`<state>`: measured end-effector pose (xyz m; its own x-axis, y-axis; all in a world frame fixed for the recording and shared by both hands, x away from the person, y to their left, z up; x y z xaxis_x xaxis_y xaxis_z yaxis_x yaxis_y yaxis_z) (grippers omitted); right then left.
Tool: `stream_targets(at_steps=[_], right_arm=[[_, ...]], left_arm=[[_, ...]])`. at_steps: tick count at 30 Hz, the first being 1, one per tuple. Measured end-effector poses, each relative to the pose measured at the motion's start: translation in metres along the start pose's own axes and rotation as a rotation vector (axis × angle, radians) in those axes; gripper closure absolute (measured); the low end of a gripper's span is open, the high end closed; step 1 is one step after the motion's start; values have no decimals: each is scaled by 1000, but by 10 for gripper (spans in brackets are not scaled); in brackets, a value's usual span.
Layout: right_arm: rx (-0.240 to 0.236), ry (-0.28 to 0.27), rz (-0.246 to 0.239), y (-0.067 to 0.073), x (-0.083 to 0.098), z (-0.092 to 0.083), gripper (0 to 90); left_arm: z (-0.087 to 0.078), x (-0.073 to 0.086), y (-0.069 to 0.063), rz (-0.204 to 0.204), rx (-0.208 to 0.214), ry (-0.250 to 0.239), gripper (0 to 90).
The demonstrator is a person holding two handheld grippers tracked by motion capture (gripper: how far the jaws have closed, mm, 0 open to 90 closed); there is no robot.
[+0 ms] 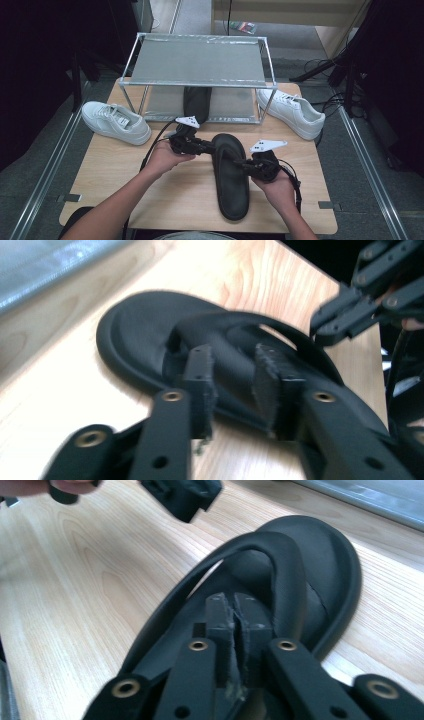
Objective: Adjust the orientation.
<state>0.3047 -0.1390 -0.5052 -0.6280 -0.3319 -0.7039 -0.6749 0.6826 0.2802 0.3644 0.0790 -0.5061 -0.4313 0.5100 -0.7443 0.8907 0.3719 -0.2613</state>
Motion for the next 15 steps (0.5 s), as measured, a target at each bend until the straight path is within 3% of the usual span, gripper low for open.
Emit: stream_targets(at_steps=[2, 7, 12, 15], right_arm=[[16, -9, 6, -1, 3, -1, 812], [43, -35, 25, -2, 6, -3, 755], [74, -44, 50, -6, 11, -2, 721], [84, -41, 64, -9, 11, 2, 676]], left_arm=[[-1, 1, -2, 0, 6, 10, 559], [-10, -1, -1, 16, -7, 9, 419], [-22, -1, 1, -14, -9, -8, 402], [-26, 1, 2, -10, -10, 14, 389]])
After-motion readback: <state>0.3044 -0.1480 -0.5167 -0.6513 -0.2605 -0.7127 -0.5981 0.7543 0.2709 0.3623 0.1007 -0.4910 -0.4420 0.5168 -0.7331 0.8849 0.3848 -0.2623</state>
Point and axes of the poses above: each handheld gripper's, and its own axes: z roughly forward along the jaws, x roughly out of its underside, y roughly to its left, the point moved 4 cm from there along z, roughly forward along the jaws, and after that the axes turned 7 degrees about z, right-handed, at the moved point
